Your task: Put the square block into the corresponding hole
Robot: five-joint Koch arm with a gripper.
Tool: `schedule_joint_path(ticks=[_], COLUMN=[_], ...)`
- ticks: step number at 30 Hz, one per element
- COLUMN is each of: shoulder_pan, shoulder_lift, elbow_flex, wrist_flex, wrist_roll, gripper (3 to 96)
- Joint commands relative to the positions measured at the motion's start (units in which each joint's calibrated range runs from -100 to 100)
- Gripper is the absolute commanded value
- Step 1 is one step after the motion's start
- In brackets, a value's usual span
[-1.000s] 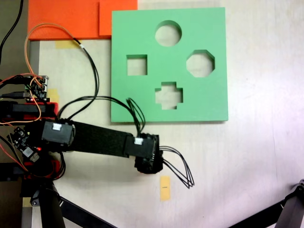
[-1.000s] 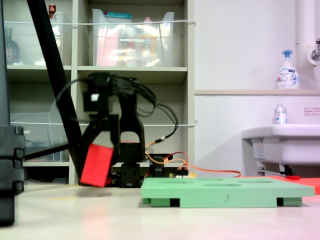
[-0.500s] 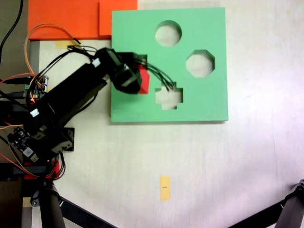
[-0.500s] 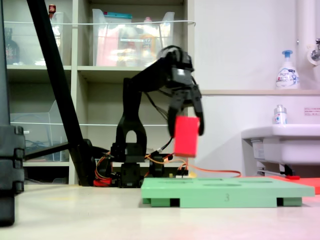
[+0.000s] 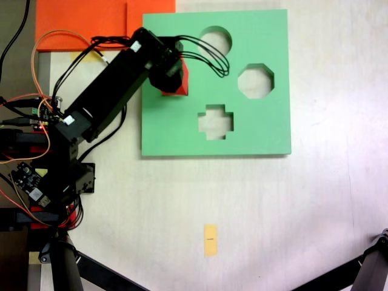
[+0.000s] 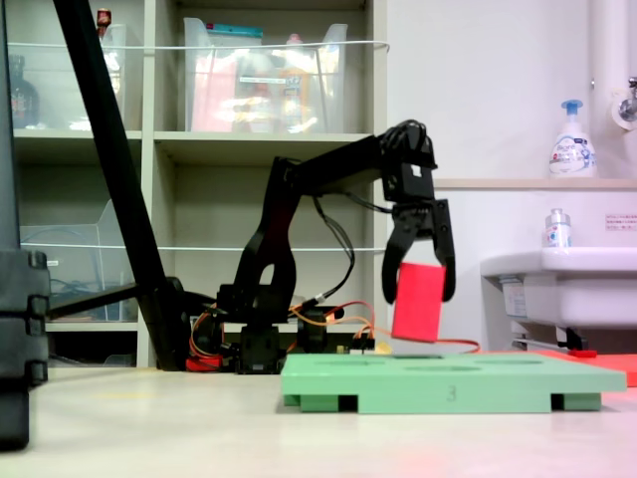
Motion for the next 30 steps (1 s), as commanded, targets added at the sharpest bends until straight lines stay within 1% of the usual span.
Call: schedule_joint_path(ticks=[1,8,13,30], shoulder_pan=[0.5,0.6,1.0,1.3], shoulder_lift=[1.5,9.1,9.9,0.1], elbow_flex=[4.9,7.8,7.9,1.6], wrist_flex=[-2.1,-2.1,-2.1,-2.1], wrist_roll=[0.9,0.9,0.9,0.9], gripper=[21.6,21.6,21.6,21.6])
